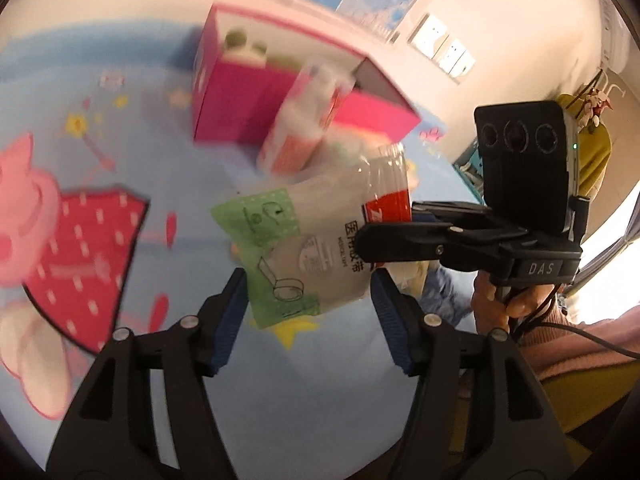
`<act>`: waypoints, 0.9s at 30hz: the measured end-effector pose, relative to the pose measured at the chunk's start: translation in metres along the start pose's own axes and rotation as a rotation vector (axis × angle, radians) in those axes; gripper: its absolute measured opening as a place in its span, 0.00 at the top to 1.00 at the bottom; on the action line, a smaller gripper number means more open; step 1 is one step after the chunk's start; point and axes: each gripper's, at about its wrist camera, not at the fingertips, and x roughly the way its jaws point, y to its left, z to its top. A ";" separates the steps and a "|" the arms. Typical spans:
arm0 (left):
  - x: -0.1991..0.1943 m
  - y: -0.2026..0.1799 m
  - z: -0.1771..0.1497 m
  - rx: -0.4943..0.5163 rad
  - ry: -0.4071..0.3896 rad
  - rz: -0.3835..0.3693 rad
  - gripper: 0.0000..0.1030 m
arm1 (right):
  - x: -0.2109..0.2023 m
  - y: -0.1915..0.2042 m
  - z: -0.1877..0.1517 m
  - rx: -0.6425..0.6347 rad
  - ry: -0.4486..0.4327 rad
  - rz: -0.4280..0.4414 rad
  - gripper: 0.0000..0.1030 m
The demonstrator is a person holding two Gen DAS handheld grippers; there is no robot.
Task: Organize soft objects
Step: 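Carry the medical bag over the pink box and open the right gripper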
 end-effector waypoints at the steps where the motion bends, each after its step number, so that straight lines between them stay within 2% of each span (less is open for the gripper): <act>1: -0.004 -0.005 0.007 0.021 -0.014 0.011 0.39 | -0.005 0.001 0.005 -0.004 -0.013 0.004 0.88; 7: -0.022 -0.028 0.058 0.130 -0.090 0.074 0.38 | -0.041 0.008 0.050 -0.061 -0.127 0.010 0.88; 12: -0.023 -0.036 0.105 0.180 -0.116 0.137 0.39 | -0.058 -0.001 0.087 -0.073 -0.194 0.017 0.88; 19: -0.001 -0.026 0.151 0.179 -0.084 0.180 0.39 | -0.061 -0.031 0.119 -0.023 -0.207 0.019 0.87; 27: 0.031 -0.009 0.175 0.137 -0.017 0.209 0.39 | -0.045 -0.076 0.140 0.059 -0.185 0.006 0.87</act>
